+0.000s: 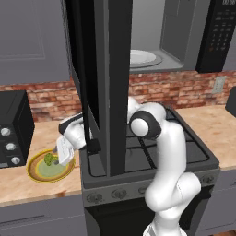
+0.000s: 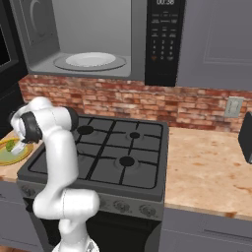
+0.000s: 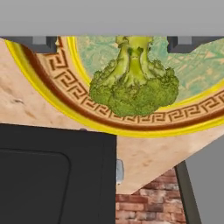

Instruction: Pick the broccoli from the counter and place it in the microwave. Then turn on the microwave.

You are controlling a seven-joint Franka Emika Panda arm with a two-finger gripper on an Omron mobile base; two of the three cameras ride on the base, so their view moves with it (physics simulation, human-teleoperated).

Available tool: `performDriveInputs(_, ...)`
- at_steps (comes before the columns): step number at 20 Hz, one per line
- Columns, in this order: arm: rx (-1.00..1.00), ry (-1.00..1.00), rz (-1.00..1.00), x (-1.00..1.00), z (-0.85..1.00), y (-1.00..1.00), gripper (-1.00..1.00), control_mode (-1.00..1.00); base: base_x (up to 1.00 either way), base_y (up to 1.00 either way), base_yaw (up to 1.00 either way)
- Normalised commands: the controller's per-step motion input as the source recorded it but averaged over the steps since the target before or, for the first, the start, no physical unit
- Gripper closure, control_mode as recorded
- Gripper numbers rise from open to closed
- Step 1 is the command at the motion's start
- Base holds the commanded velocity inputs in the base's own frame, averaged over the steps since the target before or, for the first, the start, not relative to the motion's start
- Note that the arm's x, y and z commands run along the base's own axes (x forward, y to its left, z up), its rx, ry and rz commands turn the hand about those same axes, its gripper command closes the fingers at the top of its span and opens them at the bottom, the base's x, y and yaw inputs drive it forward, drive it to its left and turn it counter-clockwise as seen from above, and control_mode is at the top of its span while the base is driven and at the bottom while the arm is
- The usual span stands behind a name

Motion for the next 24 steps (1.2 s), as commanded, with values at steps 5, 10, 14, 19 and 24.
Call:
performDriveInputs(5,0.00,0.00,0.00,0.27,-0.24,0.21,-1.00,-1.00,0.00,0.00,0.00)
performDriveInputs(10,-0.01,0.00,0.00,0.21,-0.34,0.23,-1.00,-1.00,0.00,0.00,0.00)
performDriveInputs(14,-0.03,0.00,0.00,0.05,-0.38,0.26,1.00,-1.00,0.00,0.00,0.00)
performDriveInputs(19,-0.01,0.00,0.00,0.00,-0.15,0.10,1.00,-1.00,0.00,0.00,0.00)
performDriveInputs(24,0.00,-0.01,-0.09,-0.02,0.01,-0.49,1.00,-1.00,0.00,0.00,0.00)
